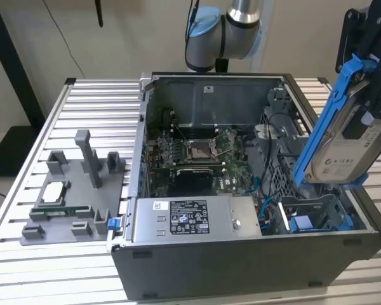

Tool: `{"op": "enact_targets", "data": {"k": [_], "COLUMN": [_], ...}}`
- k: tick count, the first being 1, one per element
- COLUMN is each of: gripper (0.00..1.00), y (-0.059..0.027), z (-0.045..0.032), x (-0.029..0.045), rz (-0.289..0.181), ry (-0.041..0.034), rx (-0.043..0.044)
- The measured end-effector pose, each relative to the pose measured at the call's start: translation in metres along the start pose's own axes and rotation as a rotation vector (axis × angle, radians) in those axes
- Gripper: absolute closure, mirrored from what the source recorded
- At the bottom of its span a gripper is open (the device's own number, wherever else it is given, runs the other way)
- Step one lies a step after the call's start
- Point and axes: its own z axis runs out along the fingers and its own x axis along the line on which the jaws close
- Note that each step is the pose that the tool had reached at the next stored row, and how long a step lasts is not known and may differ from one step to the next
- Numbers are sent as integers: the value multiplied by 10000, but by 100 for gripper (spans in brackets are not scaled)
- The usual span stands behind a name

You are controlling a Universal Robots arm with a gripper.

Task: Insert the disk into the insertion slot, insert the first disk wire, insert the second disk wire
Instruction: 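Insert the disk into the insertion slot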

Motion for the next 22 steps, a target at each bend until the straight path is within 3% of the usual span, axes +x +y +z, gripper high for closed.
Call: {"op": "enact_targets", "data": {"k": [22], "gripper": [100], "y": [-3], "z": [51], "x": [42], "rz": [0], "ry": [1], "rx": [-1]}}
